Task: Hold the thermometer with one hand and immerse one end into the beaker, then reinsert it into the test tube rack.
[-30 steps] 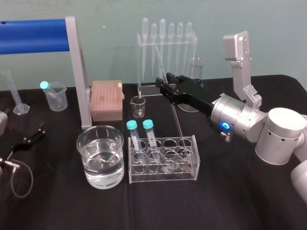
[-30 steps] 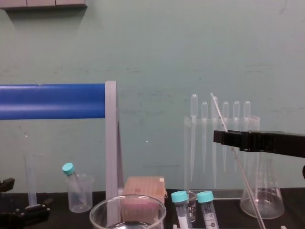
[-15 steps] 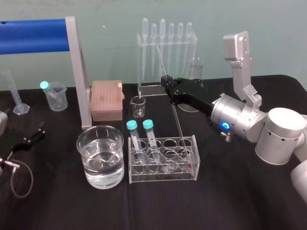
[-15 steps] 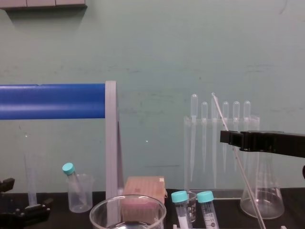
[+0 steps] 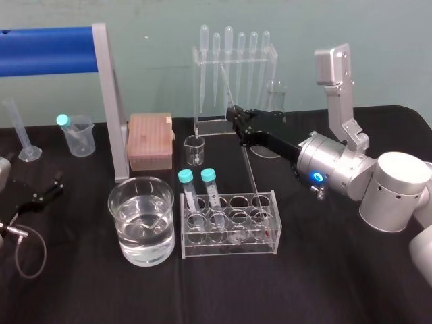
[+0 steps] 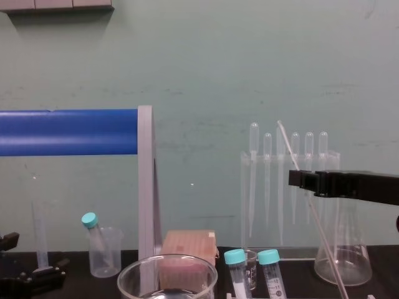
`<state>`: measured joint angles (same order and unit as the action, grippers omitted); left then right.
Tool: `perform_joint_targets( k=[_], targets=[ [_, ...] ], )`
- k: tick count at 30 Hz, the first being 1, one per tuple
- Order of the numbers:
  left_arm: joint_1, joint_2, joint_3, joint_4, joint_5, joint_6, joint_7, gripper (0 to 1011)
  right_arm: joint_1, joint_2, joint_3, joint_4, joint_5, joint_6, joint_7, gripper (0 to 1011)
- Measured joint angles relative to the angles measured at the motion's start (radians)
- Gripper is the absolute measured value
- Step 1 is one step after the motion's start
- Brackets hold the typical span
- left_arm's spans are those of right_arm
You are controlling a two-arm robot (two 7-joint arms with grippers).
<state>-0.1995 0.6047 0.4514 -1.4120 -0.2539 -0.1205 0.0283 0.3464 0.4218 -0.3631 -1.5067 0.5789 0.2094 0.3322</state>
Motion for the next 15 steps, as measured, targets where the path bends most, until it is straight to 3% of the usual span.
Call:
perform_joint_targets(
  k=[6,15],
  targets=[
    [0.000,0.000,0.000,0.000,0.000,0.000,0.000,1008,-0.008,0.000,0.026,-0.018,0.018,-0.019,0.000,57],
    [0.000,0.000,0.000,0.000,0.000,0.000,0.000,1008,-0.018,0.013,0.089,-0.097,0.104,-0.046,0.022,57]
  ],
)
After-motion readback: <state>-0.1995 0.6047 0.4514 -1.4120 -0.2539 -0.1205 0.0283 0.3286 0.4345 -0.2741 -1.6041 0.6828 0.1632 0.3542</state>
